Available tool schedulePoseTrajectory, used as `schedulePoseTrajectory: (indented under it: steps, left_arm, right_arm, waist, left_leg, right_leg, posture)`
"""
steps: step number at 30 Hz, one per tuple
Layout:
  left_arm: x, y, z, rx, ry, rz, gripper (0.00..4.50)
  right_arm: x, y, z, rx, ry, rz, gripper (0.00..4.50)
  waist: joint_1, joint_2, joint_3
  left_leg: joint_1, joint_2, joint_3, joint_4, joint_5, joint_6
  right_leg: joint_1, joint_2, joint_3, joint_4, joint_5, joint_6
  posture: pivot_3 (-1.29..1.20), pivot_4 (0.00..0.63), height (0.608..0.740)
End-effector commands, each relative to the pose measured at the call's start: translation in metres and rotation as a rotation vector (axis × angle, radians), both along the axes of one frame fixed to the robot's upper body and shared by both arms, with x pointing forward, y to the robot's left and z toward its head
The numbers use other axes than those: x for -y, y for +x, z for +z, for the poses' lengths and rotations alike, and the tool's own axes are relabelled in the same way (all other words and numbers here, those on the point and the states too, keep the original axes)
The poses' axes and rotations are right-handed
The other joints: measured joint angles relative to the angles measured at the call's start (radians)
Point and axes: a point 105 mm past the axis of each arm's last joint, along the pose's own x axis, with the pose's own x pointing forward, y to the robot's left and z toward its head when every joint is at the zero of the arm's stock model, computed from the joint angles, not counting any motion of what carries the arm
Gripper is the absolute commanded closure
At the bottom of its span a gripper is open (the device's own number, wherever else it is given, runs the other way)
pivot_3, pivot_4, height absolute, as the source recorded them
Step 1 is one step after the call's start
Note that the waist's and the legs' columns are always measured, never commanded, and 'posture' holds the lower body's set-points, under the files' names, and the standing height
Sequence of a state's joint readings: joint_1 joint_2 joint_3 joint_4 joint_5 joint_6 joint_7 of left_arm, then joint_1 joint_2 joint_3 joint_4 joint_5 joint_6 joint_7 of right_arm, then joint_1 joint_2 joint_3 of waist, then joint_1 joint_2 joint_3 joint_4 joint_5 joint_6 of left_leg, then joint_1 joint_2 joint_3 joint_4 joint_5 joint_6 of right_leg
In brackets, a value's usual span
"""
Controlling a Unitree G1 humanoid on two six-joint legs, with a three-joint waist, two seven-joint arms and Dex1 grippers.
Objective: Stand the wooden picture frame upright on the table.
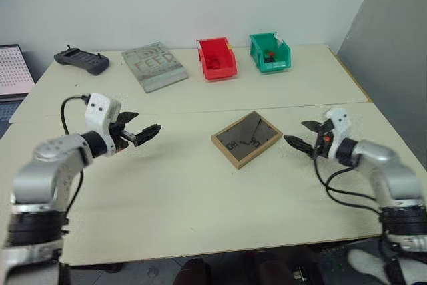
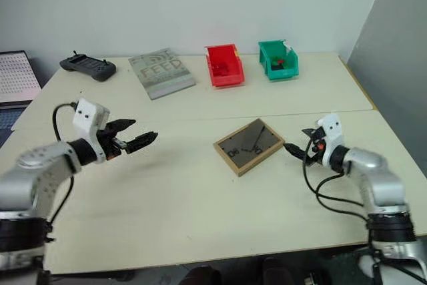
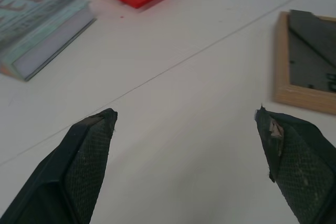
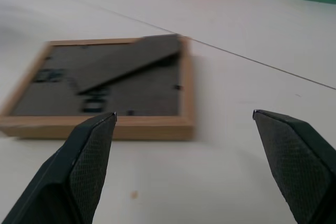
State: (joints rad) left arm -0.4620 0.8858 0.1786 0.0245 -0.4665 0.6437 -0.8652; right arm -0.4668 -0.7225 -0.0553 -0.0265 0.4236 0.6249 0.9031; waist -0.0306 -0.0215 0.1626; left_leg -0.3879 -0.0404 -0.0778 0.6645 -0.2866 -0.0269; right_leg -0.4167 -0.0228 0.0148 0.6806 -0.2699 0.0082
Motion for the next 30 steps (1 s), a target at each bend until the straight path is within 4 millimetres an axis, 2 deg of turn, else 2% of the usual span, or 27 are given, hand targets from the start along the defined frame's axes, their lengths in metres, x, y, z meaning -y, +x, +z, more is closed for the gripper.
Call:
schedulePoseTrajectory:
  steps: [1,5,11,12,14,19,24,28,30]
  left_arm:
    - [0.000,0.003,0.007,0.014,0.054,-0.054,0.00]
    - [0.005,0.007,0.016,0.043,0.063,-0.087,0.00]
    - [0.014,0.016,0.012,0.056,0.031,-0.091,0.00]
    - [0.018,0.018,0.009,0.056,0.031,-0.102,0.35]
    - [0.029,0.022,0.003,0.061,0.028,-0.136,0.79]
    - [0.052,0.048,-0.012,0.078,-0.006,-0.135,1.81]
    - [0.093,0.076,-0.032,0.100,0.043,-0.179,3.02]
    - [0.124,0.083,-0.054,0.072,0.046,-0.241,3.95]
    - [0.136,0.081,-0.064,0.044,0.056,-0.284,4.41]
  right_arm:
    - [-0.008,-0.006,0.011,-0.010,-0.012,0.085,0.07]
    - [-0.003,-0.001,0.017,0.012,-0.043,0.067,0.07]
    - [0.005,0.003,0.008,0.002,-0.047,-0.046,0.07]
    - [0.004,0.002,0.006,-0.003,-0.044,-0.061,0.44]
    - [0.001,-0.001,-0.001,-0.006,-0.062,-0.075,0.89]
    - [0.005,0.006,-0.020,-0.004,-0.083,-0.217,2.08]
    - [-0.002,0.022,-0.028,0.028,-0.090,-0.320,3.41]
    - [-0.010,0.028,-0.036,0.024,-0.077,-0.373,4.42]
    - [-0.017,0.027,-0.039,0.018,-0.072,-0.364,4.50]
  waist:
    - [0.001,0.000,0.000]
    - [0.001,0.000,0.000]
    - [0.004,-0.001,0.000]
    - [0.004,-0.001,0.000]
    - [0.005,-0.001,0.000]
    - [0.010,-0.001,0.000]
    - [0.009,-0.001,0.000]
    - [0.005,-0.001,0.000]
    - [0.003,-0.001,0.000]
  left_leg:
    - [0.002,0.000,0.000,0.000,0.000,0.000]
    - [0.005,0.000,0.000,0.000,-0.001,0.001]
    - [0.004,0.000,0.000,0.000,-0.001,0.001]
    - [0.004,0.000,0.000,0.000,-0.001,0.001]
    - [0.004,0.000,0.000,0.000,-0.001,0.001]
    - [0.003,0.000,0.000,0.002,-0.001,0.001]
    - [0.003,-0.001,0.000,0.002,0.000,0.001]
    - [0.003,-0.001,0.001,0.002,0.000,0.000]
    - [0.003,-0.001,0.002,0.002,0.001,-0.001]
  right_leg:
    - [0.002,0.000,0.000,0.000,0.000,0.000]
    - [0.005,0.000,0.000,-0.001,0.000,0.000]
    - [0.005,0.000,0.000,-0.001,0.000,0.000]
    - [0.004,0.000,0.001,-0.001,0.000,0.000]
    - [0.004,0.000,0.001,0.000,0.000,0.000]
    - [0.004,-0.001,0.000,0.000,0.000,0.000]
    - [0.004,-0.001,0.001,0.001,0.000,0.000]
    - [0.004,-0.001,0.001,0.001,0.000,0.000]
    - [0.003,-0.001,0.002,0.001,0.000,0.000]
  posture:
    - [0.00,0.150,0.740]
    - [0.00,0.150,0.740]
    - [0.00,0.150,0.740]
    - [0.00,0.150,0.740]
    - [0.00,0.150,0.740]
    - [0.00,0.150,0.740]
    - [0.00,0.150,0.740]
    - [0.00,0.150,0.740]
    - [0.00,0.150,0.740]
